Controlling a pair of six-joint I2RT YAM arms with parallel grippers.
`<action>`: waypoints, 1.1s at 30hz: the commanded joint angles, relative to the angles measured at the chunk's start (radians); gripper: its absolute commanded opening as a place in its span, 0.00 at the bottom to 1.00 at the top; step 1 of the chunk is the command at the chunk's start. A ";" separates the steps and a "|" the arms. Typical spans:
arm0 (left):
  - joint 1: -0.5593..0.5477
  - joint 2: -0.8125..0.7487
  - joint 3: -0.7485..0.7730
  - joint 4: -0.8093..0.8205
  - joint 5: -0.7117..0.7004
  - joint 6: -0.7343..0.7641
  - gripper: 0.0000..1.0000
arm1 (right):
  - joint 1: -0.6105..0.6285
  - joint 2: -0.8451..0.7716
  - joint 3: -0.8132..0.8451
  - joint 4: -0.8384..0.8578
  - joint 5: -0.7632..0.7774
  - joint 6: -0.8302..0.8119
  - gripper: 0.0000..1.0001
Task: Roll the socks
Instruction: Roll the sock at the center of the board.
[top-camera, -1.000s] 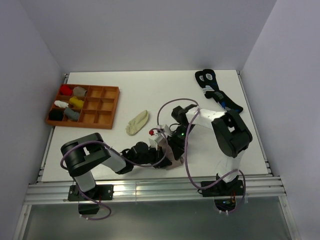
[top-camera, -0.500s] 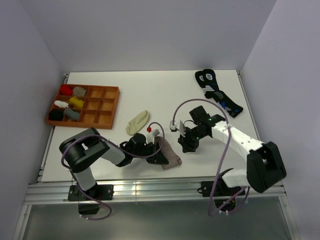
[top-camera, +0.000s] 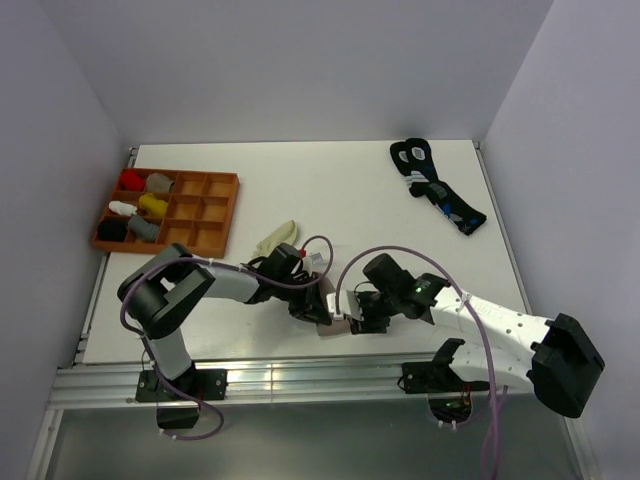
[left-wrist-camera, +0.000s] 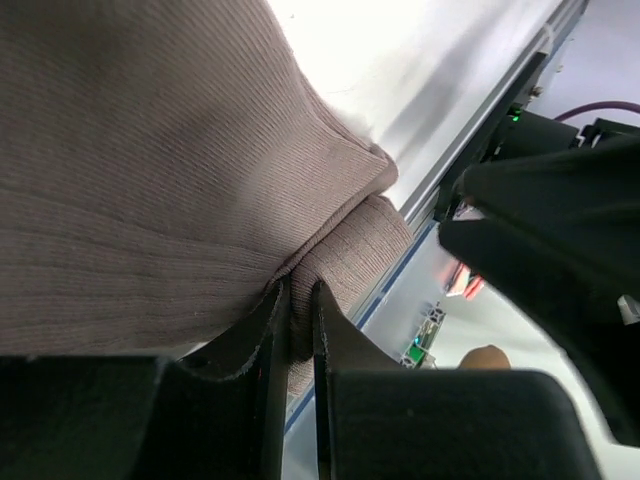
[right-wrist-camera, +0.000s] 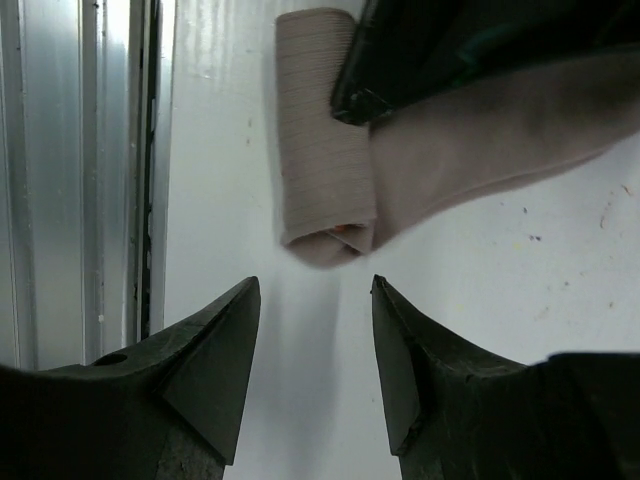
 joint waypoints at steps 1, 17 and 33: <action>0.013 0.039 0.021 -0.261 -0.067 0.092 0.00 | 0.064 -0.021 -0.025 0.117 0.058 0.016 0.56; 0.016 0.070 0.015 -0.249 -0.059 0.117 0.00 | 0.269 0.057 -0.108 0.338 0.222 0.038 0.57; 0.024 0.056 0.082 -0.251 -0.062 0.144 0.00 | 0.298 0.302 0.049 0.168 0.214 0.050 0.21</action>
